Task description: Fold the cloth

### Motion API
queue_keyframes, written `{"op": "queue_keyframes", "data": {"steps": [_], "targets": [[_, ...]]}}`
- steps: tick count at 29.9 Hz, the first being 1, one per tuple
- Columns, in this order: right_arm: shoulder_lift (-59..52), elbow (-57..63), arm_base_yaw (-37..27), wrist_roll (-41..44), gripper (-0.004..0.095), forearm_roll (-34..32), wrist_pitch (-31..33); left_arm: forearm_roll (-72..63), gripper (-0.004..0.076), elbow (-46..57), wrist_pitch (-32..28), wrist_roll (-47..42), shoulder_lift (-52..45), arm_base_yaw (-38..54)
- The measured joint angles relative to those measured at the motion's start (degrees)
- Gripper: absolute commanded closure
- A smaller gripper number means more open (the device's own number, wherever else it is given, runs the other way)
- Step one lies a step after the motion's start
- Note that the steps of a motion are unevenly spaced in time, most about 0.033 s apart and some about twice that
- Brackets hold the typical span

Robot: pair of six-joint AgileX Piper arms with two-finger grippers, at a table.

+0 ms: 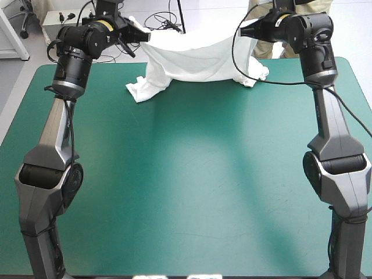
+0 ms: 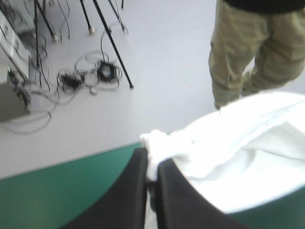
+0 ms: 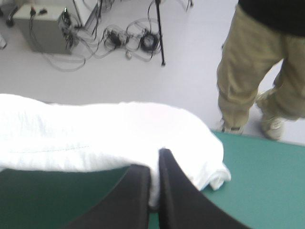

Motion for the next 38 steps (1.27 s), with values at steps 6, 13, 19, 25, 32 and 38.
{"op": "queue_keyframes", "data": {"steps": [6, 13, 19, 25, 32, 38], "targets": [[0.4, 5.6, -6.2, -2.8, 0.0920, 10.3, 10.5, -2.6, 0.0733, 17.2, -0.2, -0.5, -2.8, 1.2], [0.2, 20.1, -7.7, -4.2, 0.0919, 13.7, 10.9, -3.4, 0.0733, 44.2, -5.5, -0.1, -11.3, 1.1], [-3.7, 34.0, -3.8, -4.3, 0.0919, 8.7, 10.4, -3.7, 0.0733, 60.1, -10.4, 0.5, -18.1, 1.1], [-11.9, 52.8, 0.8, -3.9, 0.0921, 3.8, 3.6, -4.1, 0.0733, 68.3, -11.2, 0.6, -22.5, 1.1], [-25.4, 77.2, 3.6, -1.8, 0.0921, 2.9, -6.8, -6.1, 0.0733, 76.3, -10.4, 1.1, -29.6, 1.1], [-35.8, 92.9, 5.6, 0.7, 0.0921, 3.1, -10.2, -8.4, 0.0733, 84.8, -7.8, 2.4, -36.2, 0.2]]}}
